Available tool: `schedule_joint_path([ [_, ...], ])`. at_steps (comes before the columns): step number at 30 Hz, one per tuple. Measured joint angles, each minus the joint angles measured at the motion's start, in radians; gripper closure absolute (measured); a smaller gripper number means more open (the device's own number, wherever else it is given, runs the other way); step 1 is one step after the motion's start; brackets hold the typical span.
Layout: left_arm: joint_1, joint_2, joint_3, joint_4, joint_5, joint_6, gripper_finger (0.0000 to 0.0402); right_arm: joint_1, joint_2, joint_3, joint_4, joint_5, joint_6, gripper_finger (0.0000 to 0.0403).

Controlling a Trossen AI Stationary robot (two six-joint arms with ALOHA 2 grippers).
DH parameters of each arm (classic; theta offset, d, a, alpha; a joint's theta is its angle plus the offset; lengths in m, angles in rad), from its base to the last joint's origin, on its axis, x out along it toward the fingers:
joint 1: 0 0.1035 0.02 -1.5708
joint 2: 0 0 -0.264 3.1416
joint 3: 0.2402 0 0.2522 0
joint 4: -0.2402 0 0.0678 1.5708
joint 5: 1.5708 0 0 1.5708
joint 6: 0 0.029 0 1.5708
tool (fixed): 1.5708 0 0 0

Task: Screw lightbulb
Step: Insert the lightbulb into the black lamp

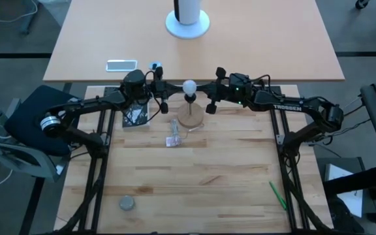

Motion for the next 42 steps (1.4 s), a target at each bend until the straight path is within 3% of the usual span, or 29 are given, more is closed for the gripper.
schedule_joint_path([
  [32, -0.001, 0.001, 0.000, -0.008, -0.104, -0.007, 0.0401, 0.013, 0.005, 0.001, -0.045, -0.010, 0.037, 0.0403],
  [42, -0.001, -0.023, 0.000, -0.046, -0.134, -0.018, 0.0401, 0.011, -0.013, 0.001, -0.095, 0.090, 0.030, 0.0403],
])
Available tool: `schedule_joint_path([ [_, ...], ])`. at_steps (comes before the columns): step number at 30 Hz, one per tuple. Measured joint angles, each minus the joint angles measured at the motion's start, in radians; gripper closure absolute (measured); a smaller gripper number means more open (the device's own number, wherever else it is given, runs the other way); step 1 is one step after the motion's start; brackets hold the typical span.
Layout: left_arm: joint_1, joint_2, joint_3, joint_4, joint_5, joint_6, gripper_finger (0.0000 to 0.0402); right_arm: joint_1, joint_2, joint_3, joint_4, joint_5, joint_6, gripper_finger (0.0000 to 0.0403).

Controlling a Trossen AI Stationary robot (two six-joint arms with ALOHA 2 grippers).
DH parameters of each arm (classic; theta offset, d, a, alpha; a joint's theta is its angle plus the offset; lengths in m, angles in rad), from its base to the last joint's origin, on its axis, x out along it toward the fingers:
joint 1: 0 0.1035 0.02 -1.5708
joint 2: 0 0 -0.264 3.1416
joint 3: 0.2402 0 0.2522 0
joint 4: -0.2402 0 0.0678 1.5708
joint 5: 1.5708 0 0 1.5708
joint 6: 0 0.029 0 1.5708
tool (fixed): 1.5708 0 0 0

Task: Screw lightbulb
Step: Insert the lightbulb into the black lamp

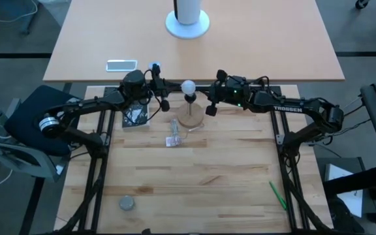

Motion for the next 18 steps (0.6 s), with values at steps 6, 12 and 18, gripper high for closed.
schedule_joint_path([
  [6, 0.001, -0.030, 0.000, -0.090, 0.080, 0.010, 0.0401, -0.019, 0.006, 0.000, 0.062, 0.014, -0.040, 0.0403],
  [12, 0.000, -0.011, 0.000, -0.005, 0.118, 0.011, 0.0401, -0.024, 0.009, 0.000, 0.107, -0.052, -0.049, 0.0403],
  [18, 0.001, 0.042, 0.013, 0.034, 0.116, 0.013, 0.0401, -0.024, 0.009, 0.000, 0.098, -0.064, -0.050, 0.0403],
])
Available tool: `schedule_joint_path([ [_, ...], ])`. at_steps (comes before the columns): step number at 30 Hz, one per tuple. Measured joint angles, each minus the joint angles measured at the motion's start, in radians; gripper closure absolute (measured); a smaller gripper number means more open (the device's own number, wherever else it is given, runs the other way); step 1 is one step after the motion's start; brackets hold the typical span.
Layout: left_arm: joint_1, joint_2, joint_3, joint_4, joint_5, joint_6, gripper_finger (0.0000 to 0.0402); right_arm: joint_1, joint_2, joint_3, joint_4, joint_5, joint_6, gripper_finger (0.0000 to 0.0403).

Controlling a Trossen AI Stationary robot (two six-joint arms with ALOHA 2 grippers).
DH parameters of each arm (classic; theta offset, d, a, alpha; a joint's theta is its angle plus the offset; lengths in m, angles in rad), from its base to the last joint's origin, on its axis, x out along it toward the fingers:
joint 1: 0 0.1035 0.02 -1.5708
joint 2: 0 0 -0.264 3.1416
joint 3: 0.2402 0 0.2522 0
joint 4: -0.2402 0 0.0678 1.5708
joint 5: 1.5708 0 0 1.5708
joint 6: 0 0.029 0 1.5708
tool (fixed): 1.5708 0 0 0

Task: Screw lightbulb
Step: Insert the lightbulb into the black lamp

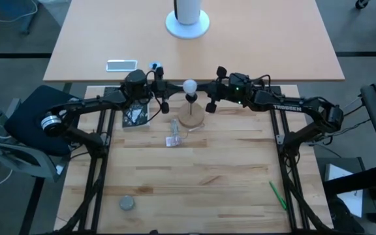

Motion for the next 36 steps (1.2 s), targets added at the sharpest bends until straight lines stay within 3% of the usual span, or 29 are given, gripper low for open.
schedule_joint_path([
  [8, 0.001, 0.044, 0.053, -0.020, -0.009, -0.001, 0.0401, -0.001, -0.002, 0.000, -0.016, -0.006, 0.008, 0.0403],
  [36, 0.002, 0.044, 0.052, -0.024, -0.008, 0.025, 0.0402, 0.011, -0.013, 0.000, -0.052, -0.040, 0.031, 0.0403],
])
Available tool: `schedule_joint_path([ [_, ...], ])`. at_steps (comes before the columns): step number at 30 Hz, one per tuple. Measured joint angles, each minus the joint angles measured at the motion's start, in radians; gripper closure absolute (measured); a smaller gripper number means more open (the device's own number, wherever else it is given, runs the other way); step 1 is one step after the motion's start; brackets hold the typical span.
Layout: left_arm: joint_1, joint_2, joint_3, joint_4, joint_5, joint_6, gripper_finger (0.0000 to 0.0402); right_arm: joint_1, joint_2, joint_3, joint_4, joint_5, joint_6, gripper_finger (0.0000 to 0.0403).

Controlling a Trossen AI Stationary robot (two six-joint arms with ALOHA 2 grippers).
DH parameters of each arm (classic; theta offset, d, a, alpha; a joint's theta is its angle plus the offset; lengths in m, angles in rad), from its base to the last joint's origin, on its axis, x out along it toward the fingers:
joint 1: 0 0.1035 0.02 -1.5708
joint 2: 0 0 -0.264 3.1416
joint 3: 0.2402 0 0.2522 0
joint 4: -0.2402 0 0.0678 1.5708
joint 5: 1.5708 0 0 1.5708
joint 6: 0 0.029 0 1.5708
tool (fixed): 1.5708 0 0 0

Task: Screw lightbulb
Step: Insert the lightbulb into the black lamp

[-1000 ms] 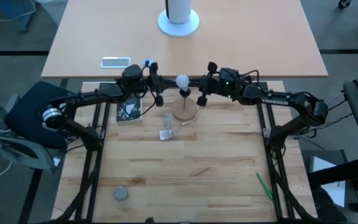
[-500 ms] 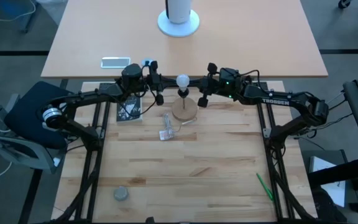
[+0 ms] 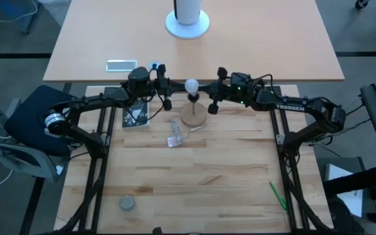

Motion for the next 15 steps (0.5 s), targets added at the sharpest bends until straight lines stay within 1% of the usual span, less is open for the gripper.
schedule_joint_path([
  [3, 0.000, 0.000, -0.001, 0.001, -0.002, 0.005, 0.0401, 0.004, 0.000, 0.000, -0.002, -0.001, 0.000, 0.0403],
  [7, 0.000, 0.000, -0.001, 0.004, -0.029, 0.026, 0.0401, 0.007, 0.000, 0.000, -0.001, 0.000, 0.006, 0.0403],
  [15, 0.000, 0.000, 0.000, 0.031, -0.029, 0.049, 0.0401, 0.008, 0.000, 0.000, -0.020, 0.002, 0.021, 0.0403],
])
